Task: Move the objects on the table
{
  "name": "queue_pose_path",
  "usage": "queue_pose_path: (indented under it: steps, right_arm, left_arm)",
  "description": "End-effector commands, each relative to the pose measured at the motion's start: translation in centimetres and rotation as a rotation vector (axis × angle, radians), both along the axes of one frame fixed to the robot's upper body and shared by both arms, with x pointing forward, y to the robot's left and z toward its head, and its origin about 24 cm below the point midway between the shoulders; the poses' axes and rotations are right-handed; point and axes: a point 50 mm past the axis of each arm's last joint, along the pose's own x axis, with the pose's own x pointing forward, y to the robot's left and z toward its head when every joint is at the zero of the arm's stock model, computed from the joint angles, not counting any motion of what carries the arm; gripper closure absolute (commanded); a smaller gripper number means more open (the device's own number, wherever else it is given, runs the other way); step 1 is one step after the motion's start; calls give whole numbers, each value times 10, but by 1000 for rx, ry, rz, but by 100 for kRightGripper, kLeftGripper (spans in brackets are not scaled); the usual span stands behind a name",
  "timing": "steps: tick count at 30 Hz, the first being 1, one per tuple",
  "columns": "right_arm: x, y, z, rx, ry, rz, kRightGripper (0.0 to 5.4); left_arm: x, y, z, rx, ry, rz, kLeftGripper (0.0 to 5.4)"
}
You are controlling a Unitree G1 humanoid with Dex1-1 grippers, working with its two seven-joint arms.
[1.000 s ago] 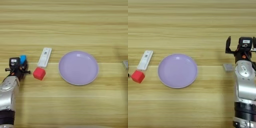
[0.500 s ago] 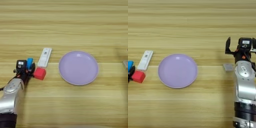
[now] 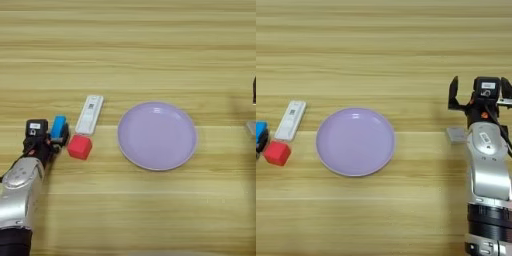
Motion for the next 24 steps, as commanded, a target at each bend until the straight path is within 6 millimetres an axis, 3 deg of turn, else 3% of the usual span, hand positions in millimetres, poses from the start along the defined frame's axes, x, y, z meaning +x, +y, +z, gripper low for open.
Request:
queue_pose_path:
  steps: [1,11,24]
  right_arm:
    - [2,1,0,-10,12,7,0]
    - [1,1,-1,-12,16,8,0]
    - [3,0,-2,-12,19,8,0]
  left_arm:
    - [4,1,13,-30,-102,31,105]
    - [-1,-8,26,-29,-201,-36,2]
    - [-32,-26,37,-37,-255,-205,2]
